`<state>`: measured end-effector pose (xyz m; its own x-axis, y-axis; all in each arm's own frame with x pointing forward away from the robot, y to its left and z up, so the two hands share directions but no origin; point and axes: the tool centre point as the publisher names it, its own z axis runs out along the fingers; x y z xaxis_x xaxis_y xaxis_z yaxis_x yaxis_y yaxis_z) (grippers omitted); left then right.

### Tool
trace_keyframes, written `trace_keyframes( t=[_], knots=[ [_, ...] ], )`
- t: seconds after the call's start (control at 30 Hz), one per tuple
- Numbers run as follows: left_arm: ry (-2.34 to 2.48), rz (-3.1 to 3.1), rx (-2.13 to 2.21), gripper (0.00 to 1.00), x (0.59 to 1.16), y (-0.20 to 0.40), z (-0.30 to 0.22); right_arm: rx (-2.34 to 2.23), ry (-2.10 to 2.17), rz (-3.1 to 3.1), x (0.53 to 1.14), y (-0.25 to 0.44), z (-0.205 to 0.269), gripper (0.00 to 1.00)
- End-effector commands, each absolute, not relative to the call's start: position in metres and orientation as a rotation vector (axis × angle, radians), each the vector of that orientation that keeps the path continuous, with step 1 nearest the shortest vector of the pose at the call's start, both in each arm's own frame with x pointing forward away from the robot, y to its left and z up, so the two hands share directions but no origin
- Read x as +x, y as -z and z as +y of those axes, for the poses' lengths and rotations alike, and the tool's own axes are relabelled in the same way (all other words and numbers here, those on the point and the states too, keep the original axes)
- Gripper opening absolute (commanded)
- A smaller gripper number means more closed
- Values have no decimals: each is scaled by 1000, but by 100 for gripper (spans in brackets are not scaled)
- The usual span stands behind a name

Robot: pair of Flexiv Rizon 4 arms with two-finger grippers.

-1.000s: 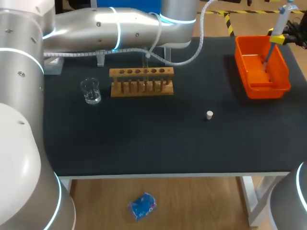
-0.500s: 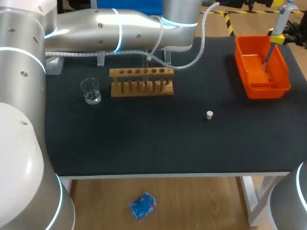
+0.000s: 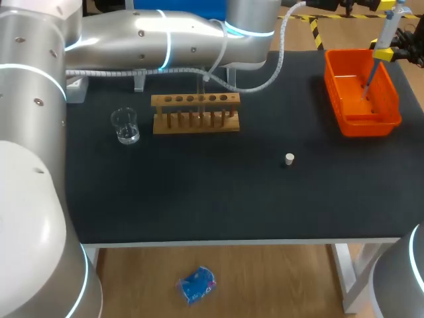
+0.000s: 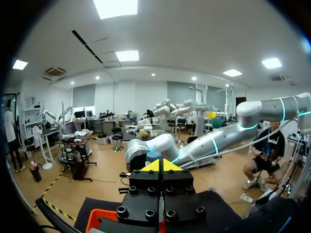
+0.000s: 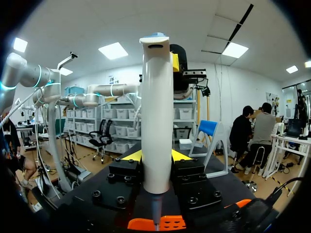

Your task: Invert the test tube, pick up the pipette, mount the tip to pipette, aspirate from beaker and dispense into the tube, eject the tip, return the pipette, and cap with the stopper.

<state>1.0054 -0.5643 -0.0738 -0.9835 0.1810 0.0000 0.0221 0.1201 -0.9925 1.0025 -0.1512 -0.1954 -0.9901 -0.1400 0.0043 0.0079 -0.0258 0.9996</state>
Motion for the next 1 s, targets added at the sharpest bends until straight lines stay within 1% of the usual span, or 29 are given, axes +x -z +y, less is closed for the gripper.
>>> trace_keyframes(
  t=[0.03, 1.0],
  knots=[
    [-1976, -2256, -212, 0, 1009, 74, -568, 154, 2169, -2112, 1006, 196, -154, 0],
    [-1961, -2244, -149, 0, 1003, 96, -569, 154, 2169, -2112, 1006, 196, -154, 0]
  ],
)
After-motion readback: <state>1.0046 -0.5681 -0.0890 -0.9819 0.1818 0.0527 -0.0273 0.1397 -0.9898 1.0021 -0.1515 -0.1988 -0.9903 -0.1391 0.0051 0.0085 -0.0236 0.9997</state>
